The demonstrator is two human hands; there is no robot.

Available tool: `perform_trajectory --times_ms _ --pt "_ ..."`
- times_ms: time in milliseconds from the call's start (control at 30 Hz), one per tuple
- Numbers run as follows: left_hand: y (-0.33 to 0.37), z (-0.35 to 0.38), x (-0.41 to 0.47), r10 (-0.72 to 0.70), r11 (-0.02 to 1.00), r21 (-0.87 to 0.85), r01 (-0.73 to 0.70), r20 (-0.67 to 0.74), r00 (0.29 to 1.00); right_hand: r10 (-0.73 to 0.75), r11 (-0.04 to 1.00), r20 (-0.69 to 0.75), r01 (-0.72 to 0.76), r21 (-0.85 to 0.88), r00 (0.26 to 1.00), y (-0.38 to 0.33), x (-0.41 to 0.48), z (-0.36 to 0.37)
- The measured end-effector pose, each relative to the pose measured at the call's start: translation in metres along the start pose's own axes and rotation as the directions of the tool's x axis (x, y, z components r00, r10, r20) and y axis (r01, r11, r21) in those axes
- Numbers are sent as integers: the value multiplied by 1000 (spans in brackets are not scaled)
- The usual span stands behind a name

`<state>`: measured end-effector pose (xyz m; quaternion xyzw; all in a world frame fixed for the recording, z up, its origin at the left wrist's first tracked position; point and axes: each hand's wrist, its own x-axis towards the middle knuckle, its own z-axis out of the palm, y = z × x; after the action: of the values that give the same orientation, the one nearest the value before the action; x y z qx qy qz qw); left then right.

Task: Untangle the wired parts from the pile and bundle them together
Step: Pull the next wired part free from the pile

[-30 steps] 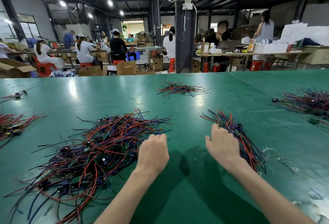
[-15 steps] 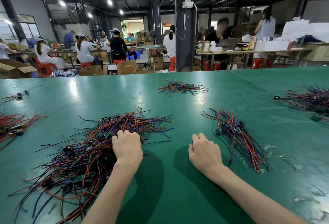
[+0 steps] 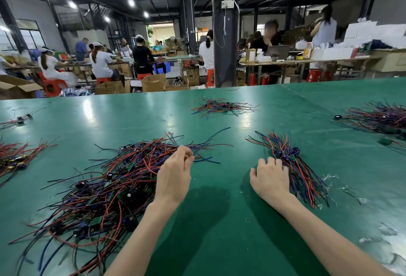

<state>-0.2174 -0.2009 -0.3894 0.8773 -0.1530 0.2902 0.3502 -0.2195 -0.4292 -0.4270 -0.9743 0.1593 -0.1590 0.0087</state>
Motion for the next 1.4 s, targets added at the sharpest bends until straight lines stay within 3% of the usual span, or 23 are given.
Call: perform_trajectory --times_ms 67,133,167,233,433,600,800,1133,1400 --pt "8 6 -5 4 989 -148 4 55 998 -148 982 -58 154 108 987 -6 -3 -3" --pt "15 15 -10 27 976 -217 -1 120 992 -253 833 -60 249 494 966 -20 -12 -9" --pt "17 19 -13 47 975 -221 -15 139 989 -271 711 -10 207 672 963 -30 -19 -13" --pt "19 26 -18 82 974 -222 -47 151 985 -295 511 101 67 857 950 -45 -29 -18" --pt "18 27 -15 47 936 -349 32 213 976 -189 39 225 -222 974 956 -47 -33 -19" --pt "21 28 -19 75 926 -373 52 319 945 -179 -12 213 -218 976 961 -48 -37 -15" --pt "21 30 -19 32 922 -374 97 325 945 -121 -170 216 -235 957 969 -45 -37 -16" --pt "13 31 -17 -38 970 -210 118 353 935 -94 -381 323 -334 862 942 -39 -28 -20" --pt "12 30 -19 32 992 -124 1 262 965 -99 -305 333 -347 887 938 -39 -26 -19"
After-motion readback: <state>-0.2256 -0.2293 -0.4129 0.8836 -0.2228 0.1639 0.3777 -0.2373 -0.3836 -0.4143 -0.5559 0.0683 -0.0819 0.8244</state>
